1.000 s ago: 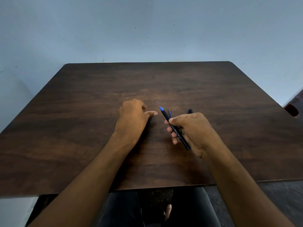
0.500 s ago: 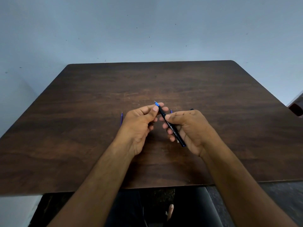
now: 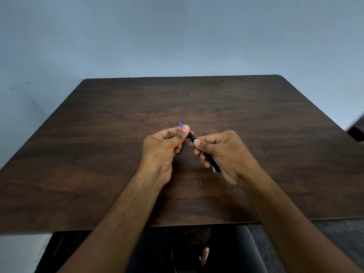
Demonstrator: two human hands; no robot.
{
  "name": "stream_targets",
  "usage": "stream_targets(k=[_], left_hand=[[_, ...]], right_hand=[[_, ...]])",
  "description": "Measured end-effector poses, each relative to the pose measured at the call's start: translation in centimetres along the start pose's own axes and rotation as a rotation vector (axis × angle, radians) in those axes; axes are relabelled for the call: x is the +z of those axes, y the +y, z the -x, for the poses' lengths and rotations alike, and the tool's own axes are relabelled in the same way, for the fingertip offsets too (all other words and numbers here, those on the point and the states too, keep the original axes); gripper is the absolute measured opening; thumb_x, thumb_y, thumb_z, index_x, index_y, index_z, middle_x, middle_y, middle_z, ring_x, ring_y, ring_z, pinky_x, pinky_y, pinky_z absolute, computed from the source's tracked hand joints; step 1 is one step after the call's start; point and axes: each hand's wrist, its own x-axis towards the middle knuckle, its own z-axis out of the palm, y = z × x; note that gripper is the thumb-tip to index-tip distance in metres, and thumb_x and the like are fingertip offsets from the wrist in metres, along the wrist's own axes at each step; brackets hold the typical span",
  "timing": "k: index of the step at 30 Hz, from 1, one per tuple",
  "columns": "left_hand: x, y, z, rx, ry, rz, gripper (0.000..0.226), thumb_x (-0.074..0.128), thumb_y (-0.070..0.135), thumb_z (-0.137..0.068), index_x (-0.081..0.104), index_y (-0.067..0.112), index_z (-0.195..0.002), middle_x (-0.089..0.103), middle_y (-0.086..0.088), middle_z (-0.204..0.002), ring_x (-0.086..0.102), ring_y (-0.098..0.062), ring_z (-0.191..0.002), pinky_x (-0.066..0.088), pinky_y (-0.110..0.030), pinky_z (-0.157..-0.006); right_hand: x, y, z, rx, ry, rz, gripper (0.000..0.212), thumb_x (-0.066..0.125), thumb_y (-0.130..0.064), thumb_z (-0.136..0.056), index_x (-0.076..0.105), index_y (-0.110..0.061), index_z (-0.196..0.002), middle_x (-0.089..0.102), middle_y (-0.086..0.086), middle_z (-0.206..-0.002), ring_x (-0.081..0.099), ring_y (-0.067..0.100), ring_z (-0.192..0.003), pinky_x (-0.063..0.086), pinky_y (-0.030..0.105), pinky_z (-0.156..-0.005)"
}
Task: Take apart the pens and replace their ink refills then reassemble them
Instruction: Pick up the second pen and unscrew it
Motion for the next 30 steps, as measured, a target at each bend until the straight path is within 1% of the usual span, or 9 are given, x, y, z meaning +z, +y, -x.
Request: stream_targets(k=[5,7,10,13,16,21,26,28,30], left_hand=[[0.0,0.5,0.1,-0.03,-0.033,-0.016,0.027,0.082,0.033,-0.067,0.073,0.012,-0.081,0.062,0.002,-0.065,0.045,-0.008,-0.058,0.038,-0.023,-0.057],[-0.1,0.7,0.2,-0.042,-0.1,-0.035,0.024,0.078,0.037,-0.075,0.075,0.016,-0.086,0.062,-0.003,-0.075,0.048,-0.011,-0.069,0.038,-0.025,-0.064],[-0.6,1.0,0.4,-0.051,-0.202,-0.085,0.022,0.065,0.031,-0.093,0.077,0.017,-0.104,0.073,-0.001,-0.109,0.052,-0.014,-0.086,0.038,-0.03,-0.076],[-0.8,1.0,0.5,-0.03,-0.261,-0.076,0.025,0.054,0.017,-0.1,0.07,0.015,-0.118,0.075,0.001,-0.116,0.058,-0.005,-0.08,0.037,-0.026,-0.071],[-0.9,0.7,0.6,-0.03,-0.209,-0.037,0.019,0.066,0.021,-0.091,0.075,0.015,-0.107,0.077,-0.003,-0.109,0.058,-0.003,-0.069,0.037,-0.023,-0.066],[-0.9,0.6,0.6,-0.035,-0.094,-0.04,0.031,0.083,0.039,-0.067,0.077,0.014,-0.084,0.076,-0.001,-0.089,0.052,-0.003,-0.059,0.037,-0.021,-0.058],[-0.4,0.7,0.6,-0.059,-0.09,-0.068,0.042,0.083,0.05,-0.059,0.059,0.017,-0.07,0.052,0.001,-0.065,0.05,-0.006,-0.057,0.037,-0.022,-0.057],[-0.6,0.9,0.7,-0.063,-0.145,-0.084,0.038,0.078,0.051,-0.068,0.064,0.016,-0.076,0.059,0.001,-0.071,0.051,-0.009,-0.067,0.039,-0.024,-0.064],[-0.9,0.9,1.0,-0.064,-0.227,-0.093,0.031,0.07,0.044,-0.084,0.074,0.017,-0.099,0.074,0.003,-0.097,0.055,-0.012,-0.085,0.039,-0.027,-0.074]], right_hand=[[0.0,-0.8,0.4,-0.02,-0.018,0.027,0.017,0.063,-0.007,-0.096,0.077,0.002,-0.091,0.064,0.004,-0.063,0.052,0.012,-0.052,0.042,0.023,-0.043],[-0.1,-1.2,0.6,-0.027,-0.02,0.061,0.017,0.063,-0.006,-0.096,0.077,0.002,-0.091,0.064,0.004,-0.064,0.052,0.011,-0.052,0.043,0.023,-0.044],[-0.2,-1.4,0.8,-0.031,-0.022,0.096,0.018,0.062,-0.007,-0.097,0.078,-0.001,-0.091,0.064,0.004,-0.065,0.052,0.012,-0.054,0.044,0.025,-0.046],[-0.2,-1.4,0.9,-0.023,-0.012,0.12,0.019,0.062,-0.007,-0.097,0.079,-0.002,-0.09,0.064,0.006,-0.065,0.052,0.013,-0.054,0.045,0.025,-0.046],[-0.2,-1.4,1.0,-0.013,-0.024,0.116,0.018,0.063,-0.008,-0.097,0.078,-0.001,-0.092,0.065,0.005,-0.065,0.053,0.012,-0.054,0.045,0.024,-0.046],[0.0,-1.4,1.2,-0.023,-0.042,0.119,0.016,0.065,-0.008,-0.096,0.077,0.001,-0.093,0.065,0.006,-0.066,0.053,0.01,-0.05,0.045,0.024,-0.045],[0.2,-1.5,1.3,-0.03,-0.041,0.125,0.015,0.066,-0.009,-0.095,0.078,-0.001,-0.093,0.066,0.006,-0.066,0.054,0.012,-0.053,0.046,0.025,-0.046],[0.2,-1.6,1.3,-0.038,-0.035,0.144,0.015,0.065,-0.009,-0.095,0.079,-0.002,-0.094,0.066,0.005,-0.066,0.054,0.012,-0.053,0.046,0.027,-0.047],[0.1,-1.6,1.3,-0.044,-0.021,0.162,0.016,0.064,-0.008,-0.096,0.079,-0.002,-0.095,0.066,0.005,-0.066,0.054,0.01,-0.051,0.047,0.027,-0.047]])
